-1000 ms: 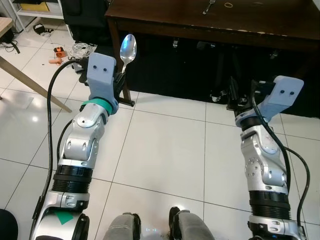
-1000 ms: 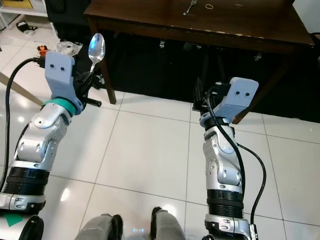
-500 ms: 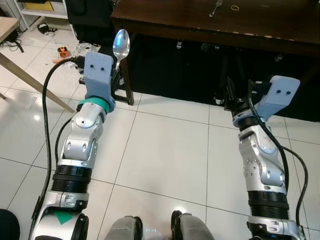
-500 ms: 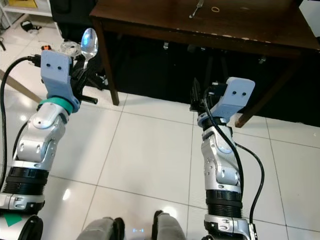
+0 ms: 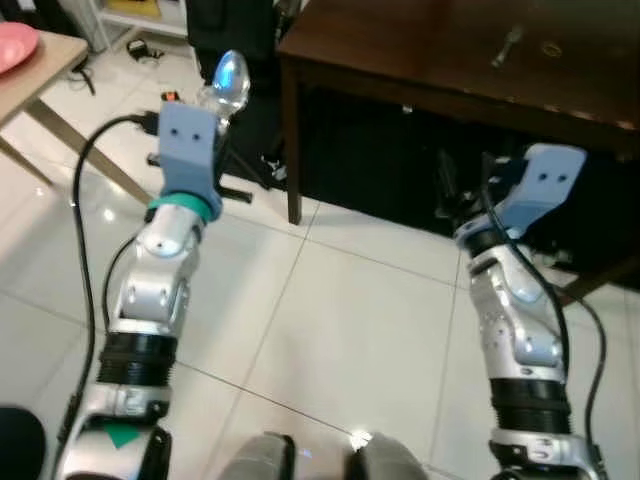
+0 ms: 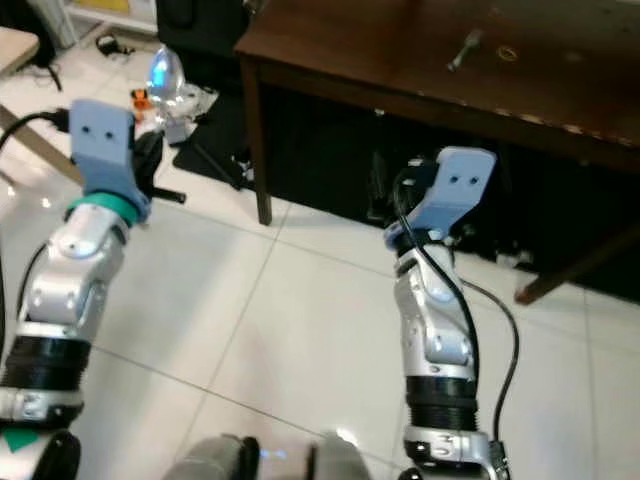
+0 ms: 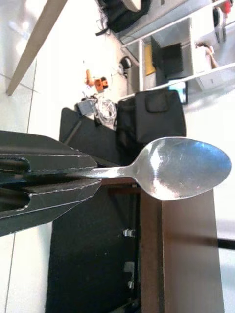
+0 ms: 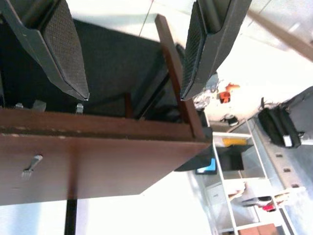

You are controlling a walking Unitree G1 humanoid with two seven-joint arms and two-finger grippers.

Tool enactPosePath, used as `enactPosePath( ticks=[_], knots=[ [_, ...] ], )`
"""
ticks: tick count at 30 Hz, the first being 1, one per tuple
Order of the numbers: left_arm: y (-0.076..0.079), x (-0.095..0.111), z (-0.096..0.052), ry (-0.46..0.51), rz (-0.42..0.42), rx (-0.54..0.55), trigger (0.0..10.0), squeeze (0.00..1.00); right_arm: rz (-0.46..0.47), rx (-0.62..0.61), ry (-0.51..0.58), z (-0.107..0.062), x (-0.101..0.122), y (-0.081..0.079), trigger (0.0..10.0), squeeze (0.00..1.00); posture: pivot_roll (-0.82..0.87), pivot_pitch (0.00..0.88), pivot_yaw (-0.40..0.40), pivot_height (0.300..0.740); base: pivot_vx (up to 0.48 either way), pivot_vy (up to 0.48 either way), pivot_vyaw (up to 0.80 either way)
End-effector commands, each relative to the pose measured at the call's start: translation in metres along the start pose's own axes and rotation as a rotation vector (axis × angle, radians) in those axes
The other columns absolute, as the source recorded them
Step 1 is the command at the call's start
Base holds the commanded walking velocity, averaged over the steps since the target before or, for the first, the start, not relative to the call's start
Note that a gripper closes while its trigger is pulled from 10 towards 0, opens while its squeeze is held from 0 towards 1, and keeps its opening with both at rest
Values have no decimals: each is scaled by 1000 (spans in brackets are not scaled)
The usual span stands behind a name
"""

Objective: Setting the table

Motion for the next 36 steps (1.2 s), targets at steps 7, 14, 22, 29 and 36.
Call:
enactPosePath(
  ticks=[7, 14, 22, 29, 36],
  knots=[
    [3, -1, -2, 5, 14, -10, 10000, 0, -5, -20, -21, -2, -5, 6, 10000, 0, 38, 52, 57, 740, 0, 0, 800],
    [3, -3, -2, -5, 15, -4, 10000, 0, -3, -21, -18, -2, -5, 6, 10000, 0, 38, 55, 57, 740, 0, 0, 800],
    [-2, -6, -1, -21, 13, 21, 10000, 0, -1, -20, -19, -2, -5, 6, 10000, 0, 38, 57, 56, 740, 0, 0, 800],
    [-6, -8, 0, -30, 7, 49, 10000, 0, -2, -21, -20, -2, -5, 6, 10000, 0, 38, 57, 55, 740, 0, 0, 800],
    [-6, -8, 1, -31, 6, 52, 10000, 0, -2, -21, -20, -2, -5, 6, 10000, 0, 38, 57, 54, 740, 0, 0, 800]
  ],
)
Point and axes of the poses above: a point about 5 cm out from each wrist's last joint towards the gripper, its own z axis pointing out of the wrist towards the gripper, its own x axis along the axis of the wrist's last joint, y = z × x, the point moved 6 cm from there along z, pointing out of the wrist towards the gripper, and after that the axes turned 2 degrees about z, right-handed, at the moved point
